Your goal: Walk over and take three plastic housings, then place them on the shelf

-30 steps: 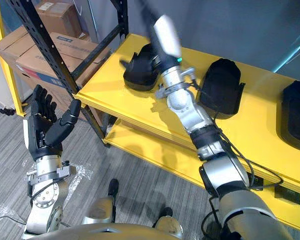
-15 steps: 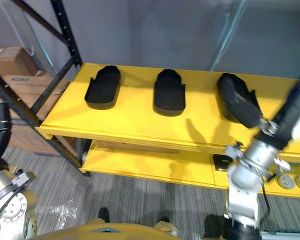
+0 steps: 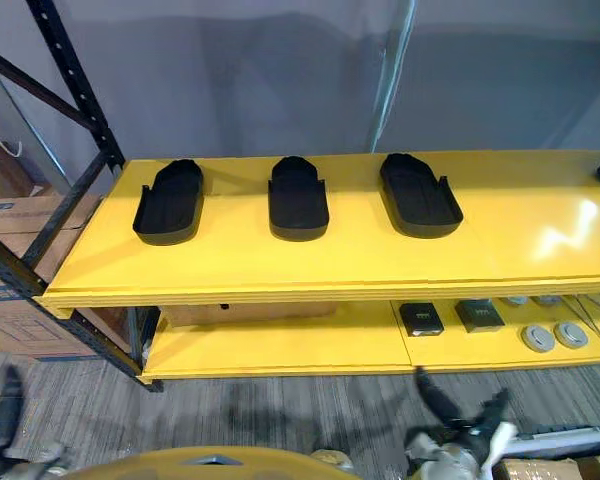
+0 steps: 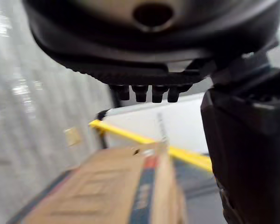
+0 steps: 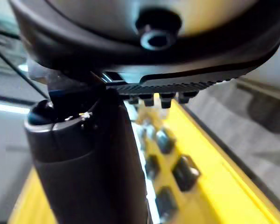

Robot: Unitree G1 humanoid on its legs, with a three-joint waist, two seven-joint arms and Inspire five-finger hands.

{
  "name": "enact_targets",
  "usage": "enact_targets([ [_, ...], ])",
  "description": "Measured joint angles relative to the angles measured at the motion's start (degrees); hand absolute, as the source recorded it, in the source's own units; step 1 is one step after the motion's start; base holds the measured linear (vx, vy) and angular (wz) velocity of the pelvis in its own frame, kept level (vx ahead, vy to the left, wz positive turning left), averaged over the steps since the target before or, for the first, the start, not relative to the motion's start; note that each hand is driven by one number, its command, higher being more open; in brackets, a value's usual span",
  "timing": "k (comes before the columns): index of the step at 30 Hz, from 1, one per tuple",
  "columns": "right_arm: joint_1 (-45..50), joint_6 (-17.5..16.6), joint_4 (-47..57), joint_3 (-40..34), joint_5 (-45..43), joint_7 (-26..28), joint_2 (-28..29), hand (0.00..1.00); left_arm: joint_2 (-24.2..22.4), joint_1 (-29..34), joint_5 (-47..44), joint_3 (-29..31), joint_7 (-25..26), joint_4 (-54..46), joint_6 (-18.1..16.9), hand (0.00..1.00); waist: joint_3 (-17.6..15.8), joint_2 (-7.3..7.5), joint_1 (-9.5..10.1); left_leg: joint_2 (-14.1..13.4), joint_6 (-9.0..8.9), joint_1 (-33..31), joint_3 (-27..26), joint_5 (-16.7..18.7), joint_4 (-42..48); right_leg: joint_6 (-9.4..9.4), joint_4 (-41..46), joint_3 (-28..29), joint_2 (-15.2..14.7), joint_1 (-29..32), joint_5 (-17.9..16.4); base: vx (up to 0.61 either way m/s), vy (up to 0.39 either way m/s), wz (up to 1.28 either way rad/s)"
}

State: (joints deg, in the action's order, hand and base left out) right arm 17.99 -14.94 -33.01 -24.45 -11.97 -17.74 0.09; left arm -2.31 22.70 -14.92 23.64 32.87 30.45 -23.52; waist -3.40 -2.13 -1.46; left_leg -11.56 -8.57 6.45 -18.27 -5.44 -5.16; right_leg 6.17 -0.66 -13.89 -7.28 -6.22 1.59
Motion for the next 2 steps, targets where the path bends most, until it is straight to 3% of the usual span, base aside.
enact_targets([
  [2,-3.62,2.12,-7.22,-0.05,-2.48,2.5,-0.05,1.0,-0.09,-0.96,-3.31,-1.57,-4.83,6.6,3.61,1.0,-0.2,0.07,-0.01,0.25,0.01,-0.11,0.01,0.0,-0.01,0.03,0.17,-0.08,-0.28,0.14,-0.03,-0.01,0.01,0.03],
])
